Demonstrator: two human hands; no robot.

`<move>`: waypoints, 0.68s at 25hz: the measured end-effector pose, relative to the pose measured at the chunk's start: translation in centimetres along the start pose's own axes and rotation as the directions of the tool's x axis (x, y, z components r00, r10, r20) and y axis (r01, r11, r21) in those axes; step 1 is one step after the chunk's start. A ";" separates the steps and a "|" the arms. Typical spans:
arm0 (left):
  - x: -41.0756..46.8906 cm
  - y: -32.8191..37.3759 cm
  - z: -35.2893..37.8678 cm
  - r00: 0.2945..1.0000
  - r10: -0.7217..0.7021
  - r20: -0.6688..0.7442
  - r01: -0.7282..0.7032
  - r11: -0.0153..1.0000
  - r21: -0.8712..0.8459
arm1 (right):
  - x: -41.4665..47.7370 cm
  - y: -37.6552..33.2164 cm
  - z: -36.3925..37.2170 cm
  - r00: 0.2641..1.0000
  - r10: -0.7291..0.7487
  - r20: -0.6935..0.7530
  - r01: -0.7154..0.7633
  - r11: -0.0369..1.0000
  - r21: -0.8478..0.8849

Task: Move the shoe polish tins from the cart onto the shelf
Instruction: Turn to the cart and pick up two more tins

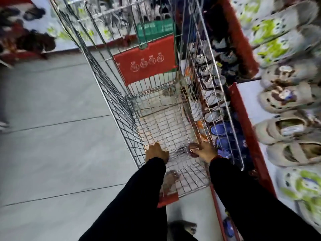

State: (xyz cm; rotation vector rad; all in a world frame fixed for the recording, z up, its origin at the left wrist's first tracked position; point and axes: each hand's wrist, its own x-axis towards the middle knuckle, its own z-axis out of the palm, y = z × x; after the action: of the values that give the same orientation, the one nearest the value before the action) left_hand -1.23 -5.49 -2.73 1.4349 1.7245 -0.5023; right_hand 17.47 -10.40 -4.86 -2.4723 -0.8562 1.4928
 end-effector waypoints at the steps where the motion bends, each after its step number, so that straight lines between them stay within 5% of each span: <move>1: 1.5 -0.2 1.2 0.999 -0.041 0.023 0.041 0.999 0.011 | 1.7 0.6 0.5 1.000 0.016 -0.002 -0.016 1.000 -0.013; 4: 4.8 -0.3 4.2 0.993 -0.115 0.018 0.115 0.993 0.022 | 5.2 1.3 2.0 0.996 0.088 0.013 -0.088 0.996 0.029; 11: 6.8 -0.6 6.8 0.993 -0.099 -0.069 0.105 0.990 0.092 | 7.1 1.0 3.9 0.988 0.105 -0.117 -0.131 0.961 -0.242; 17: 6.5 -0.9 6.2 0.996 -0.091 -0.018 0.093 0.987 0.129 | 7.5 0.8 3.5 0.990 0.129 -0.060 -0.138 0.977 -0.164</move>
State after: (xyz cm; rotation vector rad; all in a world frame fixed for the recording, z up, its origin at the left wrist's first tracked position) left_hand -0.07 -6.28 -11.66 1.4558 1.8021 -0.6672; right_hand 17.44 -7.67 -12.73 -2.7260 -0.8551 1.4482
